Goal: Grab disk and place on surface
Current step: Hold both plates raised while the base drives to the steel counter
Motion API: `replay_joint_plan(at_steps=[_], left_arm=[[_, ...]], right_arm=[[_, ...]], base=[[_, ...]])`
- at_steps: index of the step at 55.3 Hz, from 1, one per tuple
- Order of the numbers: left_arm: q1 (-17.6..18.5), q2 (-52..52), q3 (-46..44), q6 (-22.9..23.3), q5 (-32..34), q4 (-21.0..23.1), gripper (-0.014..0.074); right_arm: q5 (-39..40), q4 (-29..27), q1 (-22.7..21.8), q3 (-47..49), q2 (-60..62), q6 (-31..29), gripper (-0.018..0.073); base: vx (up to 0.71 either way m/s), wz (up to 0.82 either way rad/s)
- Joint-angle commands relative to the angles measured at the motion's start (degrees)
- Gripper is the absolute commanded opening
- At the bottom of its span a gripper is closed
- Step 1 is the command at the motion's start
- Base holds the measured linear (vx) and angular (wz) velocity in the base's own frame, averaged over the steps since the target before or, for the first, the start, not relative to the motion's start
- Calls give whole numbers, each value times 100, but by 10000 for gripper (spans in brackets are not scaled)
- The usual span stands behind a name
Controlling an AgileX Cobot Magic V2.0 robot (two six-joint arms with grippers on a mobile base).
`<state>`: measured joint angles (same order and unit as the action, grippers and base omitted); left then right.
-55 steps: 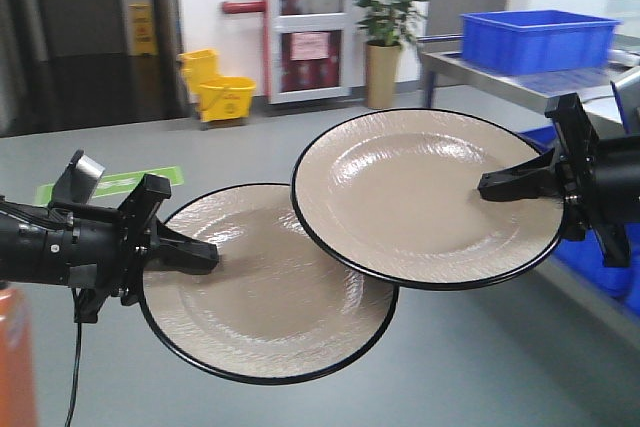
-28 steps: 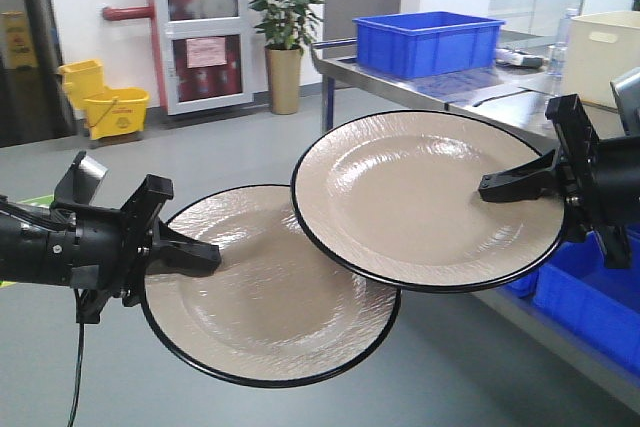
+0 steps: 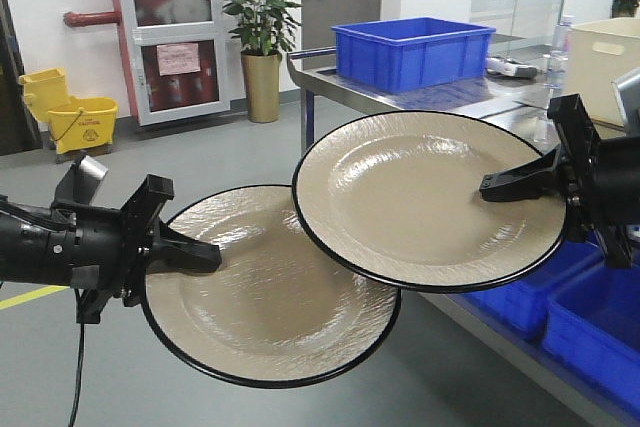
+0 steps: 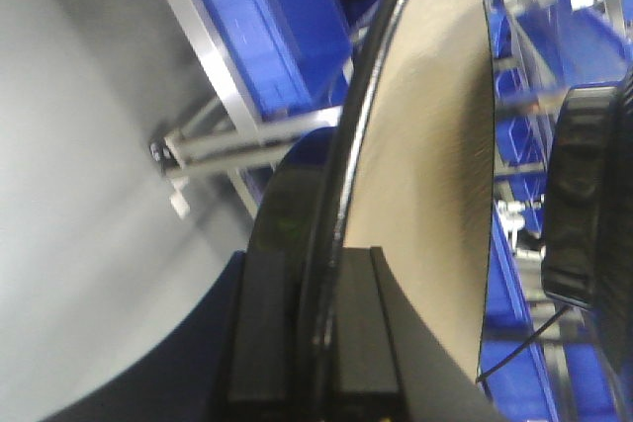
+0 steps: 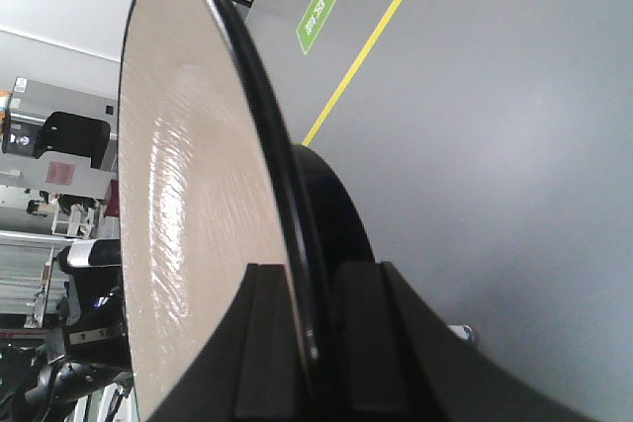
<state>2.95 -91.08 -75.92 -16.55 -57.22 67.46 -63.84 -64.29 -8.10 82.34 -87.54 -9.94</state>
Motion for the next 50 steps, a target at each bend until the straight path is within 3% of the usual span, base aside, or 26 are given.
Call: replay_joint_plan(at_steps=[1, 50], left_arm=[[15, 320, -204, 90, 44, 733, -1], [15, 320, -204, 90, 44, 733, -1]], right_arm=[[136, -755, 1, 233, 253, 22, -8], [136, -755, 1, 233, 253, 22, -8]], base=[[41, 14], [48, 21]])
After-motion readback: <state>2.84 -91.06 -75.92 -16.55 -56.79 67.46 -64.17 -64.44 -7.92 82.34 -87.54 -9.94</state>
